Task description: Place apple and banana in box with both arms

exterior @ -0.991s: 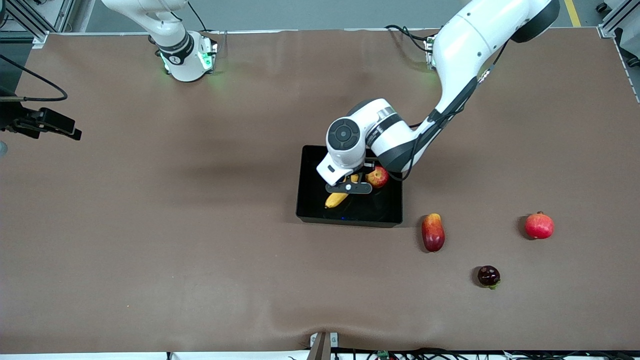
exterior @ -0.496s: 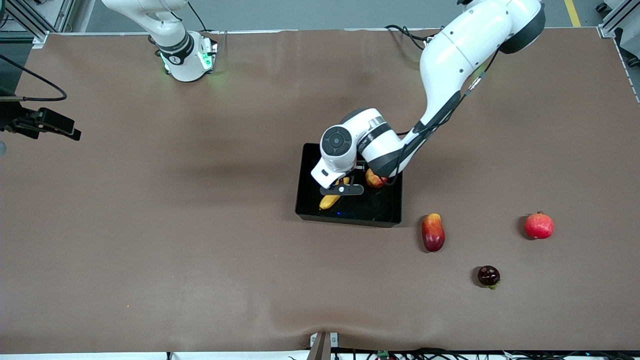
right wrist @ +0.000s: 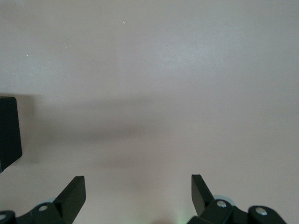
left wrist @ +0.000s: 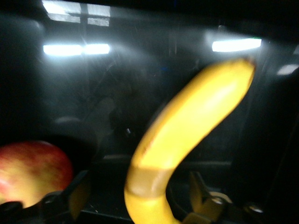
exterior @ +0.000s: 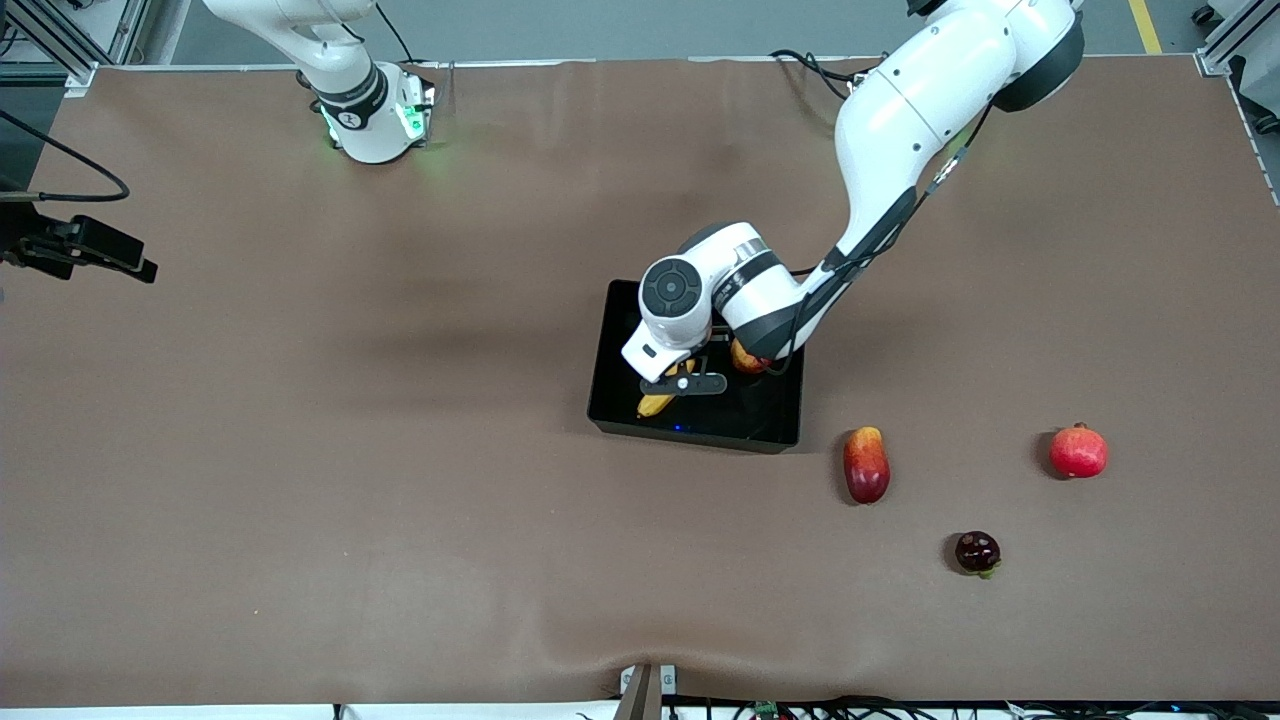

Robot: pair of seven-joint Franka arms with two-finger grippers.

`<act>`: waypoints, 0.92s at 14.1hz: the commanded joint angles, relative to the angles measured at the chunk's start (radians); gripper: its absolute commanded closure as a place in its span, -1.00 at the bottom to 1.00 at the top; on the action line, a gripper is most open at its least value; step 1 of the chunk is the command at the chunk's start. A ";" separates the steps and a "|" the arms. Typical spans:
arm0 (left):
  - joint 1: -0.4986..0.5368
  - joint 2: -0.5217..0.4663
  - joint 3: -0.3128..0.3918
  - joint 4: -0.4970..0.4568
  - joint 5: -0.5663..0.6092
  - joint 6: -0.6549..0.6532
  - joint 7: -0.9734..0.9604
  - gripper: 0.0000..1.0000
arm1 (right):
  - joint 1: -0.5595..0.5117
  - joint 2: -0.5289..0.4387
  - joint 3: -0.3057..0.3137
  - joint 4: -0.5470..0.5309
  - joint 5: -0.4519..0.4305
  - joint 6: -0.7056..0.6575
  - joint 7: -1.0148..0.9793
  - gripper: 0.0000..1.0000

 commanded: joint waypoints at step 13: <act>0.390 -0.620 -0.009 -0.005 -0.163 -0.427 0.246 -1.00 | -0.004 -0.005 0.017 0.021 0.000 -0.008 -0.003 -1.00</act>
